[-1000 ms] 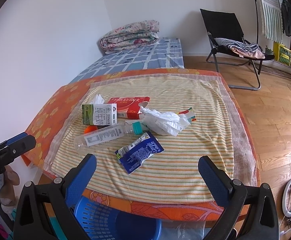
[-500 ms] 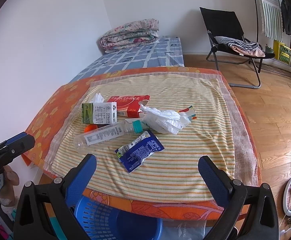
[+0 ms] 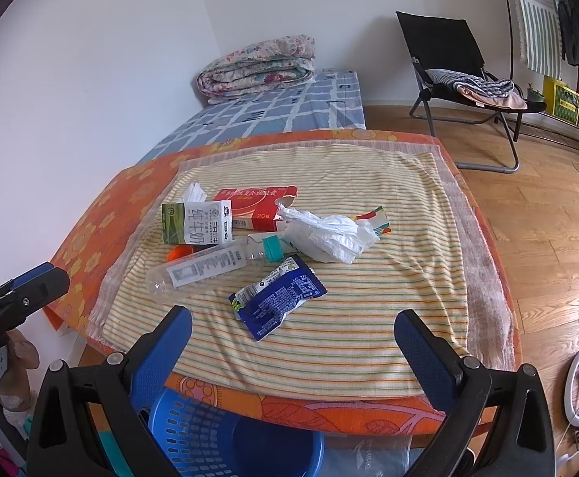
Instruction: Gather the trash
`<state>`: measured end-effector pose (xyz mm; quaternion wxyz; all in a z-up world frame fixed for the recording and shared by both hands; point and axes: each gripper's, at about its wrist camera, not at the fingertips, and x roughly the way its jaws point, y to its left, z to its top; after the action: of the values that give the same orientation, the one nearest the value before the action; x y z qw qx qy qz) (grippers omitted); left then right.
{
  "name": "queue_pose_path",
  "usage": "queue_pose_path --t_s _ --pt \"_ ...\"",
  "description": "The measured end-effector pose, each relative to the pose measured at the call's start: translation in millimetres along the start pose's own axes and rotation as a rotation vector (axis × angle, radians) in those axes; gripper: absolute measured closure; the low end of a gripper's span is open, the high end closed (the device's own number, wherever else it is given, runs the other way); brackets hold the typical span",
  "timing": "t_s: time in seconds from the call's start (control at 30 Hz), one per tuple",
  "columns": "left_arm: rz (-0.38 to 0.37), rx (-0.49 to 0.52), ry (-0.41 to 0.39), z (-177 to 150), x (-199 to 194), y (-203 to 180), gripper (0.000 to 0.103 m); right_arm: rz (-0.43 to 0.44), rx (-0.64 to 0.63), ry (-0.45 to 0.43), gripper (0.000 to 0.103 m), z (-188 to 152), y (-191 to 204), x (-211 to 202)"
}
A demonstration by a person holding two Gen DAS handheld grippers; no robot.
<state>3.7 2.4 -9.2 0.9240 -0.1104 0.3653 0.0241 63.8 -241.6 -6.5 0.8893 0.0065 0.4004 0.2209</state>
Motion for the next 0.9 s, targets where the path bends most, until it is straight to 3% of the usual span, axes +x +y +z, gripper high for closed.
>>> queue_pose_path --t_s 0.9 --pt "0.001 0.011 0.013 -2.7 6.6 0.5 0.002 -0.001 -0.016 0.009 0.0 -2.5 2.1 2.7"
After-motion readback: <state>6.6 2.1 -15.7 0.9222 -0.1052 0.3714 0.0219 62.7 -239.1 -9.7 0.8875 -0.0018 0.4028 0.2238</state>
